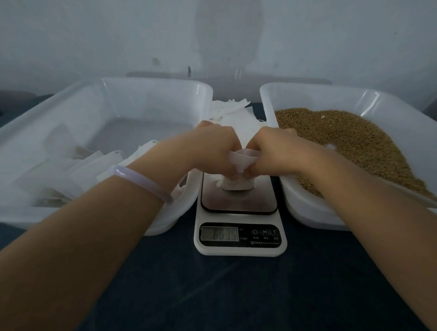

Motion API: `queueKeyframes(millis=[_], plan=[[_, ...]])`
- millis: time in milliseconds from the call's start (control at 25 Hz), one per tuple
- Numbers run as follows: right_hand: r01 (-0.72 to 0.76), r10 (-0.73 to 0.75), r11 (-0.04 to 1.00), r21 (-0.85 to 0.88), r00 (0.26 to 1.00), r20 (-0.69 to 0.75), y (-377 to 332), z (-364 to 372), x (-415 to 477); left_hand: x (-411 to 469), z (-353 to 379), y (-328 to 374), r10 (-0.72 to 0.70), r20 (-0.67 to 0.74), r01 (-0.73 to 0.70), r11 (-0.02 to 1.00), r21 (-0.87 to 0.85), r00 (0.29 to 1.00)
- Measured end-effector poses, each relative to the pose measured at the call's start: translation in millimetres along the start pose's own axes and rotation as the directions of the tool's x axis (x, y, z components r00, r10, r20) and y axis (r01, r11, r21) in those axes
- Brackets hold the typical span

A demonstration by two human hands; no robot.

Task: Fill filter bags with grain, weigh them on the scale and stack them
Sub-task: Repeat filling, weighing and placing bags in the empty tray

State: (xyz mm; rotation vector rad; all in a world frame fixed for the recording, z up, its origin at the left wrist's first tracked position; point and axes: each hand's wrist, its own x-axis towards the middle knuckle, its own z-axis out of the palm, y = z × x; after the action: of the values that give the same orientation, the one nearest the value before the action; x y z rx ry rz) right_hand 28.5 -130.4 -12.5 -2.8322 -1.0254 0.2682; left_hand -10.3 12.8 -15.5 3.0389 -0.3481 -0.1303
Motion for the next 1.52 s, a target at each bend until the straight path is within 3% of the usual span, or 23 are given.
queueKeyframes(millis=[160,320,1520], plan=[[0.048,-0.043,0.99,0.132,0.998,-0.042,5.6,2.1,-5.8,-6.3,2.7,0.8,0.044,-0.059,-0.048,0.997,-0.066,0.997],[0.067,-0.047,0.903,0.424,0.997,-0.059,10.9,1.0,-9.6,-14.6,-3.0,-0.3,-0.041,-0.119,-0.01,0.917,-0.399,0.992],[0.037,-0.022,0.898,0.439,0.999,-0.04,14.5,3.6,-8.3,-15.2,-0.4,1.2,-0.063,-0.095,0.012,0.89,-0.455,0.993]])
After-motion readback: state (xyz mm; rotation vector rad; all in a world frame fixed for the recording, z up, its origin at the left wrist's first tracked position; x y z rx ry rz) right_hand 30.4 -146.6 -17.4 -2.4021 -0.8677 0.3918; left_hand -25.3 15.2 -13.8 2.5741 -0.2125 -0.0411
